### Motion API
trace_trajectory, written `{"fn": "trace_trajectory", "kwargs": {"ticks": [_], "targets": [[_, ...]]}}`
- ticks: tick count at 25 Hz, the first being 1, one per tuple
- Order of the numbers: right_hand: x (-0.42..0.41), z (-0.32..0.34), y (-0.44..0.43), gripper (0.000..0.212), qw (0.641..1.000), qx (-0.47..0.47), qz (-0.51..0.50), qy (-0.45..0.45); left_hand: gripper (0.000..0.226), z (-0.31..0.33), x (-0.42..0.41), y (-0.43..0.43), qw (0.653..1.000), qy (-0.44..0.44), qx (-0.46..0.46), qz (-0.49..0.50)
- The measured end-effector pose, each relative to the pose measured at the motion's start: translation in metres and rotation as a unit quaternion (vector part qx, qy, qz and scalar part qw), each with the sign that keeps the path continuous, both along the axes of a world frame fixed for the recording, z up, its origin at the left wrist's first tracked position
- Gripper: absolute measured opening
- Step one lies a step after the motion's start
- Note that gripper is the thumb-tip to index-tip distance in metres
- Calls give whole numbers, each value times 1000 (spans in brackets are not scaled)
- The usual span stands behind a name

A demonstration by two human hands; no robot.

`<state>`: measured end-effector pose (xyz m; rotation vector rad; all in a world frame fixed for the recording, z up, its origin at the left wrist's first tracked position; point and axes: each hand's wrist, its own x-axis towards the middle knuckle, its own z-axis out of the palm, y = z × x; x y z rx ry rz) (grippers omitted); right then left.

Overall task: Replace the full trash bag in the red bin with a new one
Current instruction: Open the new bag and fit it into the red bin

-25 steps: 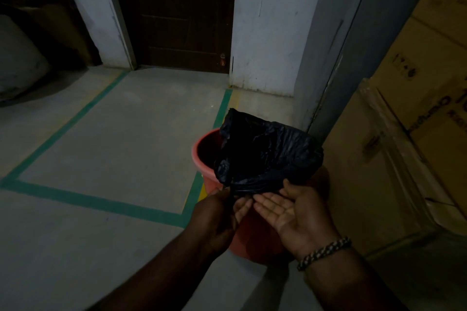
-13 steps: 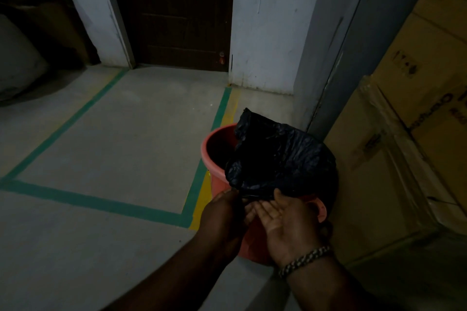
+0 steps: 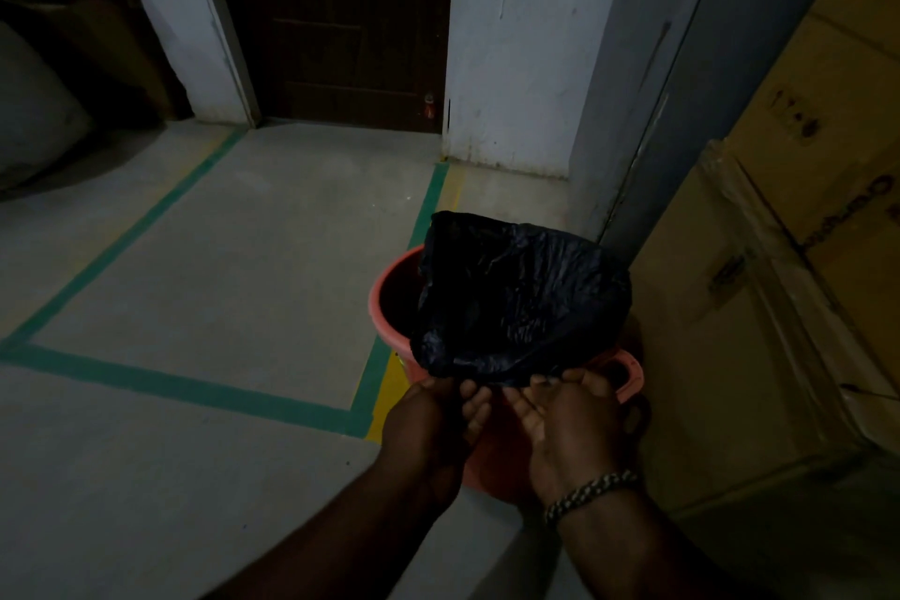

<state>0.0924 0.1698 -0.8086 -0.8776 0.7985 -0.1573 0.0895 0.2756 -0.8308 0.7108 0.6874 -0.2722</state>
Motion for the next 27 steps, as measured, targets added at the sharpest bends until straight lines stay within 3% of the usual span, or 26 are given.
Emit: {"fn": "trace_trajectory", "kwargs": {"ticks": [5, 9, 14, 18, 24, 27], "targets": [[5, 2, -7, 35, 1000, -26, -5, 0, 28, 3, -2, -3, 998, -10, -59, 9], [11, -2, -13, 38, 999, -24, -21, 6, 35, 4, 1, -1, 1000, -27, 1, -5], [17, -4, -21, 38, 999, -23, -31, -6, 20, 17, 0, 5, 992, -70, 91, -58], [18, -6, -24, 40, 999, -27, -30, -13, 26, 8, 8, 0, 988, -4, 154, 6], [18, -5, -24, 38, 999, -37, -23, -4, 13, -11, 11, 8, 991, -4, 78, 109], [17, -8, -25, 36, 998, -57, -11, 5, 17, -9, 10, 13, 994, -28, 9, 102]]}}
